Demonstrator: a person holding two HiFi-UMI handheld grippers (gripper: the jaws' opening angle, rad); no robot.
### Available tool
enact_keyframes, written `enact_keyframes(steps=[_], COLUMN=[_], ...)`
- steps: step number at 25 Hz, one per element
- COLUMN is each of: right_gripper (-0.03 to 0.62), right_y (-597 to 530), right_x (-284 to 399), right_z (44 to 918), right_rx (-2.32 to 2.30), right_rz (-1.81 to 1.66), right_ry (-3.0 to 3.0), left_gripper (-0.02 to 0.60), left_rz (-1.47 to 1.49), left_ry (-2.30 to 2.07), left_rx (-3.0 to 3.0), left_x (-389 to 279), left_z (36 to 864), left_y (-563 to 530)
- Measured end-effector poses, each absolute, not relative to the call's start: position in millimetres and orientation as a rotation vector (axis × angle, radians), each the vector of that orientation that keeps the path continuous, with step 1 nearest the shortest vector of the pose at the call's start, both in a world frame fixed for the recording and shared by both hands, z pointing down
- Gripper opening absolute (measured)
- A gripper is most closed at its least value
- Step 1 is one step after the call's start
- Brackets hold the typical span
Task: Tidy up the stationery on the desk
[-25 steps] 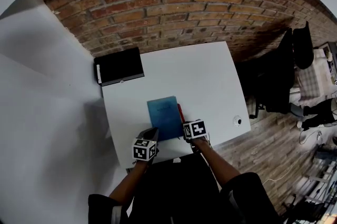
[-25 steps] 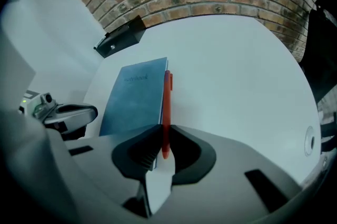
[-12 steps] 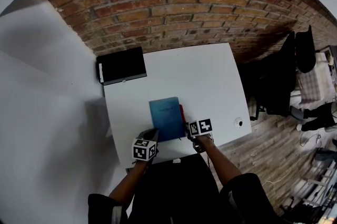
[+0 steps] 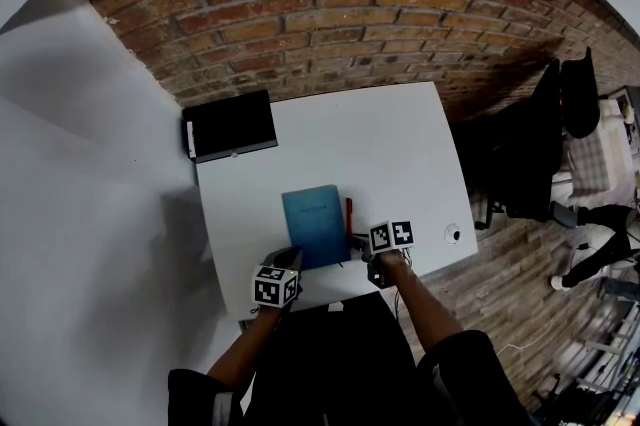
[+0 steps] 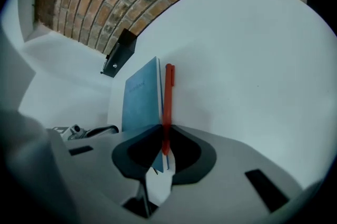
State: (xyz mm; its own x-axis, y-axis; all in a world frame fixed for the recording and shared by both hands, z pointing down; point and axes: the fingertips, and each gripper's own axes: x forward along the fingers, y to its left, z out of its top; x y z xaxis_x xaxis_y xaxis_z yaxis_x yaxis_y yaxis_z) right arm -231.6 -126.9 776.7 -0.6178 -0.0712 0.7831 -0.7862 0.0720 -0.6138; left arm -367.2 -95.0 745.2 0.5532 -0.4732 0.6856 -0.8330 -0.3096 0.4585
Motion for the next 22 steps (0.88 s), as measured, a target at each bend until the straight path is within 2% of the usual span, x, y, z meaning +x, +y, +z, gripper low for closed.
enact_keyframes(steps=[8, 22], right_gripper=[0.064, 0.063], right_y=[-124, -124], right_x=[-235, -236], right_z=[776, 775], right_rx=[0.745, 0.723], right_rz=[1.472, 1.535], right_ry=[-1.83, -1.896], left_gripper=[0.015, 0.015], left_rz=[0.562, 0.568], left_ry=[-1.055, -1.057], left_rx=[1.953, 1.935], left_x=[-366, -361], left_z=[746, 749], left_y=[-92, -82])
